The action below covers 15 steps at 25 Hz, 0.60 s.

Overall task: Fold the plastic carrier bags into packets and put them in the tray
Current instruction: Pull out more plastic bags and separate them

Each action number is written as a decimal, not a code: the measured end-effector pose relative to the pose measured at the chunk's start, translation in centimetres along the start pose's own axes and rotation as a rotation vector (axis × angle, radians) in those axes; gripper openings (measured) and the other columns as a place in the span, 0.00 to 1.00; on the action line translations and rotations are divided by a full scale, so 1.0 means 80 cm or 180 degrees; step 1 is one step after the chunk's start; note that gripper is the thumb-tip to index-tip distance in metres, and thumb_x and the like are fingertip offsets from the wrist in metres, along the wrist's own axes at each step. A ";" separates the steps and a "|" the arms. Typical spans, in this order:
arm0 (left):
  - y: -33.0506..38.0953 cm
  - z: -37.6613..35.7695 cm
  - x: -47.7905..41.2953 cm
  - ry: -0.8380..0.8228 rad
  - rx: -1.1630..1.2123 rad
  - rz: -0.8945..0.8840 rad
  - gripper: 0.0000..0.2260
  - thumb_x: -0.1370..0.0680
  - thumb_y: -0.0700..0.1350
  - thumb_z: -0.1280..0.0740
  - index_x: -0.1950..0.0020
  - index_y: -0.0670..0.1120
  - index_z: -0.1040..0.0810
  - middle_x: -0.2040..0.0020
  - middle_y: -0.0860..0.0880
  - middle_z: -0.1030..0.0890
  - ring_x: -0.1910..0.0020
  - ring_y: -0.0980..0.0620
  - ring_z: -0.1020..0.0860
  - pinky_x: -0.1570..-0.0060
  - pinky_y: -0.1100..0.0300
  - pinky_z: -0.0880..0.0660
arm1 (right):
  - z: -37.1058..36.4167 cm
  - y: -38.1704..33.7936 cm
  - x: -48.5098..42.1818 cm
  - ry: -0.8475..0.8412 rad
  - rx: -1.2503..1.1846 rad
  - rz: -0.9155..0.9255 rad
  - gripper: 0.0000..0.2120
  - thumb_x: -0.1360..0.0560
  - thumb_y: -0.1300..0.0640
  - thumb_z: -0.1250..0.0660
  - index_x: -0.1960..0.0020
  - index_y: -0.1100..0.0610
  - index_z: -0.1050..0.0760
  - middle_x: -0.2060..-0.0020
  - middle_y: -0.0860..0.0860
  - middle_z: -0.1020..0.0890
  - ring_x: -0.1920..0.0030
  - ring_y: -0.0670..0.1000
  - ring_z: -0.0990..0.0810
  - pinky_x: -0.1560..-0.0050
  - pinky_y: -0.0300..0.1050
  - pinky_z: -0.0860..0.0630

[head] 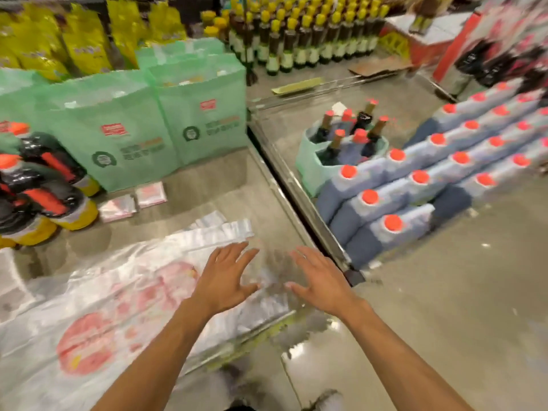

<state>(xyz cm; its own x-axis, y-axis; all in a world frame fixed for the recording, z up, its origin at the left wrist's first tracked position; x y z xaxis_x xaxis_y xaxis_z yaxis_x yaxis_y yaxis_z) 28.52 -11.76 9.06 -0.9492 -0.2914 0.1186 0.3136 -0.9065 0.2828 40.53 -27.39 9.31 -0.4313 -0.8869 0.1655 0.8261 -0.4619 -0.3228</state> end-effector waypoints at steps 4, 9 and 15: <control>0.159 -0.028 -0.025 -0.0058 0.0168 -0.0341 0.36 0.26 0.72 0.37 0.22 0.56 0.33 0.23 0.50 0.31 0.26 0.46 0.32 0.30 0.46 0.33 | 0.023 0.116 0.103 0.0144 -0.0383 -0.0199 0.36 0.25 0.33 0.38 0.24 0.51 0.33 0.25 0.51 0.31 0.25 0.53 0.33 0.26 0.51 0.33; 0.359 -0.085 -0.055 -0.0253 0.0424 -0.0967 0.33 0.26 0.68 0.32 0.25 0.51 0.29 0.28 0.48 0.26 0.31 0.46 0.27 0.34 0.51 0.27 | 0.035 0.275 0.261 0.0223 -0.0599 -0.0688 0.35 0.23 0.35 0.37 0.21 0.49 0.37 0.23 0.49 0.34 0.24 0.51 0.36 0.25 0.45 0.36; 0.600 -0.155 -0.104 -0.0682 0.0252 -0.1790 0.35 0.24 0.69 0.35 0.22 0.54 0.34 0.25 0.52 0.30 0.26 0.51 0.32 0.28 0.57 0.37 | 0.062 0.435 0.445 0.0593 -0.0812 -0.1558 0.33 0.21 0.38 0.35 0.21 0.49 0.37 0.23 0.47 0.34 0.23 0.49 0.37 0.25 0.45 0.37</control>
<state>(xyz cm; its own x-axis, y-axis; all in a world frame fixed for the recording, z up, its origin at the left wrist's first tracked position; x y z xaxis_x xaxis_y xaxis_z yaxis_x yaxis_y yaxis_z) 51.20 -56.63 9.82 -0.9463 0.3012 0.1173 -0.2258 -0.8758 0.4267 55.71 -75.05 8.59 -0.8165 -0.5442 0.1927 0.4109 -0.7823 -0.4682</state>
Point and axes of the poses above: each hand's wrist, its own x-axis away from the middle knuckle, its own z-axis out of the back of the hand, y = z × x, the point moved 10 cm from there along -x, towards the middle knuckle
